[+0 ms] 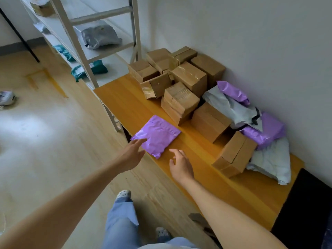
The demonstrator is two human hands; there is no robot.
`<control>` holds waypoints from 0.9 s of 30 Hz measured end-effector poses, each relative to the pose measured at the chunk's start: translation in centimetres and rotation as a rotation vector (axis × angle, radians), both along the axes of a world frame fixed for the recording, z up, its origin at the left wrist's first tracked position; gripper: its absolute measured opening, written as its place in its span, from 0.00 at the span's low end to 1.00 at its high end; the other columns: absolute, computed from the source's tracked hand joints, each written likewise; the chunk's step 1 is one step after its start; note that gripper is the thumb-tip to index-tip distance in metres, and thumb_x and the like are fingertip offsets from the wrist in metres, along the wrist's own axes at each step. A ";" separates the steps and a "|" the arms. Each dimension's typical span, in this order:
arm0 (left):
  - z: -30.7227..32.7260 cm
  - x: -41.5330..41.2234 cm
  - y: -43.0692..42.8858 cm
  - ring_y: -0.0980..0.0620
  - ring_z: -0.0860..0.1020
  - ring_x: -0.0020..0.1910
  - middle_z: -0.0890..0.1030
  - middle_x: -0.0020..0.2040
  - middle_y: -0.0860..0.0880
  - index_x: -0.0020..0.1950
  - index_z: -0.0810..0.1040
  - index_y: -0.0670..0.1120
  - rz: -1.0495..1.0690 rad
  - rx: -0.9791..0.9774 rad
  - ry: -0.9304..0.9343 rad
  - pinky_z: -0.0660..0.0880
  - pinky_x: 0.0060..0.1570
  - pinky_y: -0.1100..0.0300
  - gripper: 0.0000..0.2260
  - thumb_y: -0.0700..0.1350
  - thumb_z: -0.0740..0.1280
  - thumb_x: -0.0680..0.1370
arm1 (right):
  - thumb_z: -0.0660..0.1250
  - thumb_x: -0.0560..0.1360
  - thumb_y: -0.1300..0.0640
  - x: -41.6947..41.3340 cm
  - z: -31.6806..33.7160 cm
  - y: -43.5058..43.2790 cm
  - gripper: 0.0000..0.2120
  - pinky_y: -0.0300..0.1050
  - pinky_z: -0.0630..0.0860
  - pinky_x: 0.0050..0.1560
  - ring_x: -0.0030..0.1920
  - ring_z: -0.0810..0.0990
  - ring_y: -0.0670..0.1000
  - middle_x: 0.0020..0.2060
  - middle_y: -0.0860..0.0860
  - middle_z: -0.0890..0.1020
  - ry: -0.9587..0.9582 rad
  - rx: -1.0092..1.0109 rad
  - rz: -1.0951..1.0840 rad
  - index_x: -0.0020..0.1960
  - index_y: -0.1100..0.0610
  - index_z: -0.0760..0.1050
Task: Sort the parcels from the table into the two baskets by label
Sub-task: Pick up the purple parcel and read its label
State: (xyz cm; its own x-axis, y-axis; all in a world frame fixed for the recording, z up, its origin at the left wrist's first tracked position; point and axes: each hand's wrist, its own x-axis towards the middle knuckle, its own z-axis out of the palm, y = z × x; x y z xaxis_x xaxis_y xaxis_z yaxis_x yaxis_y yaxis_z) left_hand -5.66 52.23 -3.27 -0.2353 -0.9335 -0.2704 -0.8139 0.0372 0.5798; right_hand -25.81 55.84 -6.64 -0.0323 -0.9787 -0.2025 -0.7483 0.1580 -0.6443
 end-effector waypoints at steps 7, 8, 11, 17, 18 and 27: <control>-3.0 4.0 -9.1 0.41 0.72 0.63 0.68 0.71 0.43 0.76 0.64 0.47 -0.251 0.095 -0.045 0.70 0.62 0.49 0.22 0.43 0.62 0.81 | 0.61 0.78 0.63 5.1 -1.6 -5.0 0.19 0.48 0.72 0.55 0.61 0.75 0.54 0.63 0.52 0.74 -0.017 0.082 -0.239 0.68 0.55 0.71; -3.4 4.2 -10.0 0.41 0.73 0.62 0.68 0.72 0.43 0.76 0.64 0.48 -0.278 0.120 -0.053 0.71 0.61 0.50 0.22 0.43 0.62 0.81 | 0.61 0.77 0.63 5.7 -1.7 -5.5 0.19 0.47 0.71 0.56 0.61 0.75 0.55 0.63 0.53 0.74 -0.017 0.099 -0.270 0.68 0.55 0.71; -4.7 4.8 -12.6 0.41 0.74 0.61 0.67 0.72 0.43 0.76 0.63 0.48 -0.347 0.193 -0.064 0.71 0.60 0.51 0.23 0.44 0.61 0.81 | 0.61 0.77 0.64 7.2 -2.2 -7.0 0.20 0.47 0.70 0.59 0.63 0.74 0.55 0.64 0.54 0.74 -0.032 0.140 -0.359 0.69 0.57 0.71; -7.2 4.0 -15.8 0.42 0.76 0.46 0.75 0.64 0.38 0.74 0.64 0.46 -0.246 0.381 -0.006 0.72 0.44 0.55 0.22 0.42 0.61 0.80 | 0.61 0.77 0.63 9.1 -3.4 -9.5 0.23 0.47 0.67 0.67 0.69 0.69 0.52 0.69 0.53 0.71 -0.053 0.216 -0.417 0.72 0.57 0.68; -7.7 4.0 -16.1 0.39 0.77 0.49 0.75 0.64 0.39 0.74 0.63 0.45 -0.233 0.402 0.008 0.75 0.46 0.52 0.22 0.41 0.61 0.80 | 0.61 0.77 0.64 9.3 -3.6 -9.8 0.23 0.47 0.67 0.67 0.70 0.69 0.52 0.69 0.53 0.70 -0.054 0.229 -0.414 0.72 0.57 0.67; -9.1 2.1 -18.0 0.39 0.77 0.54 0.79 0.56 0.38 0.66 0.73 0.39 0.083 0.574 0.060 0.71 0.46 0.56 0.17 0.42 0.63 0.78 | 0.68 0.75 0.57 10.8 -5.0 -9.1 0.30 0.46 0.62 0.71 0.73 0.63 0.53 0.75 0.52 0.61 0.008 0.253 -0.374 0.75 0.53 0.64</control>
